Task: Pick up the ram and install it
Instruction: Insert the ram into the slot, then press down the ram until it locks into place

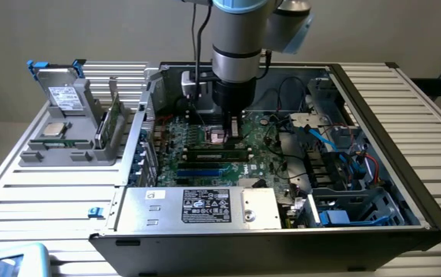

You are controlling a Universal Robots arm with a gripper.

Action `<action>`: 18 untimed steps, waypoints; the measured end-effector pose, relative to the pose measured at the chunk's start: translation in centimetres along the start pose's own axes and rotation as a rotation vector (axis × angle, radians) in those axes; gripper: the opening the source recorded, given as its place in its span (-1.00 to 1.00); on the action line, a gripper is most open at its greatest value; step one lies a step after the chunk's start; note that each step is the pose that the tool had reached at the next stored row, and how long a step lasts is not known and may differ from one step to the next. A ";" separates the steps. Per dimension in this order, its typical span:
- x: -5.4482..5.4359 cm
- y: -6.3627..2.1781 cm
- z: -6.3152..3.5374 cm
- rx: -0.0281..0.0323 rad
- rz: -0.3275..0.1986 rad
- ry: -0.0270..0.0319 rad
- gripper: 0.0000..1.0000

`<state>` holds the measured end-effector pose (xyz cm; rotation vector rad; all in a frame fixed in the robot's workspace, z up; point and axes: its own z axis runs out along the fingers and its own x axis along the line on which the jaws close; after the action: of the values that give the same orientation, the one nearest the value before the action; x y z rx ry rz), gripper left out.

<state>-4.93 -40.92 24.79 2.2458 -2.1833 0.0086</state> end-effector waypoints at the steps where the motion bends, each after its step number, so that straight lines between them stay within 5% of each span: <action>1: 0.0 -0.18 -0.37 0.0000 0.000 -0.0002 -0.54; 18: 0.0 -0.54 -0.75 -0.0016 0.000 -0.0001 -0.54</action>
<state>-4.38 -40.94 25.53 2.2451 -2.1825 0.0067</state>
